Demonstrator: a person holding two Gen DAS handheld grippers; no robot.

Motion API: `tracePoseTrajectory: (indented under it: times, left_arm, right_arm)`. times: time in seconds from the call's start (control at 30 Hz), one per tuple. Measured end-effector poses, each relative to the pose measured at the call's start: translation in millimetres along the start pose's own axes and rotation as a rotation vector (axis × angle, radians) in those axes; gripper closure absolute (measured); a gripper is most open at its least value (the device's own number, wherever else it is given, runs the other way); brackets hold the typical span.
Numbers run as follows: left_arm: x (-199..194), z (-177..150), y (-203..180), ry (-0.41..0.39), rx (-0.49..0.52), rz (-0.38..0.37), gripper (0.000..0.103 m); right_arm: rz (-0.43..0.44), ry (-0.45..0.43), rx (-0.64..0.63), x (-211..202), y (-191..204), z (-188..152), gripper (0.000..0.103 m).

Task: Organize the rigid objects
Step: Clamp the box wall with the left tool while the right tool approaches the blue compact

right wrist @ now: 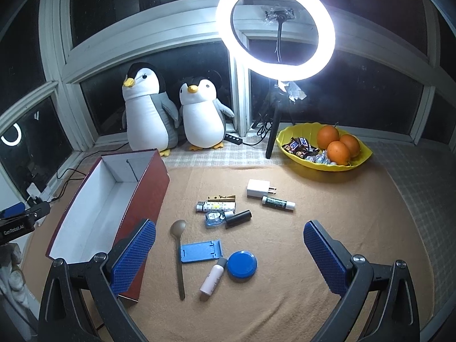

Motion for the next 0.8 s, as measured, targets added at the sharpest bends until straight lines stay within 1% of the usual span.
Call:
tracePoseTrajectory:
  times: [0.1, 0.2, 0.27, 0.4, 0.43, 0.53, 0.57, 0.6, 0.63, 0.8]
  left_arm:
    - [11.0, -3.4, 13.2, 0.019, -0.019, 0.027, 0.001]
    - [21.8, -6.5, 23.1, 0.043, -0.039, 0.037, 0.002]
    - [27.3, -8.3, 25.8, 0.058, -0.046, 0.041, 0.004]
    - [41.0, -13.6, 30.2, 0.091, -0.054, 0.052, 0.011]
    - [44.2, -14.9, 30.6, 0.098, -0.054, 0.05, 0.013]
    - [53.6, -19.8, 29.9, 0.126, -0.057, 0.038, 0.016]
    - [55.8, -21.4, 29.0, 0.134, -0.058, 0.033, 0.019]
    - [59.7, -23.6, 28.0, 0.149, -0.06, 0.024, 0.03]
    - [62.6, -24.9, 27.4, 0.16, -0.061, 0.018, 0.038]
    - [73.4, -31.5, 25.8, 0.202, -0.073, -0.005, 0.055]
  right_arm:
    - [0.008, 0.018, -0.009, 4.9, 2.8, -3.5, 0.0]
    - [0.014, 0.029, -0.011, 8.3, 4.2, -7.0, 0.0]
    - [0.015, 0.035, -0.012, 10.6, 3.9, -8.4, 0.0]
    - [0.006, 0.042, -0.005, 13.1, -0.1, -9.4, 0.0]
    - [0.004, 0.043, -0.003, 13.4, -1.0, -9.7, 0.0]
    - [-0.002, 0.049, 0.003, 15.2, -4.3, -11.3, 0.0]
    - [-0.004, 0.052, 0.006, 15.9, -5.4, -12.5, 0.0]
    - [-0.006, 0.054, 0.007, 16.4, -5.9, -13.0, 0.0]
    - [-0.009, 0.058, 0.009, 17.5, -6.9, -14.2, 0.0]
    - [-0.023, 0.074, 0.017, 23.5, -12.2, -18.1, 0.0]
Point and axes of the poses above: each gripper's, at about its wrist camera, not at the fingertips, and x roughly the way its jaws point, y to its left, z to its top, the point moved 6 cm from there along x, roughly the way its jaws point, and after that the axes turned 4 degrees about y, right-handed, at the moved point
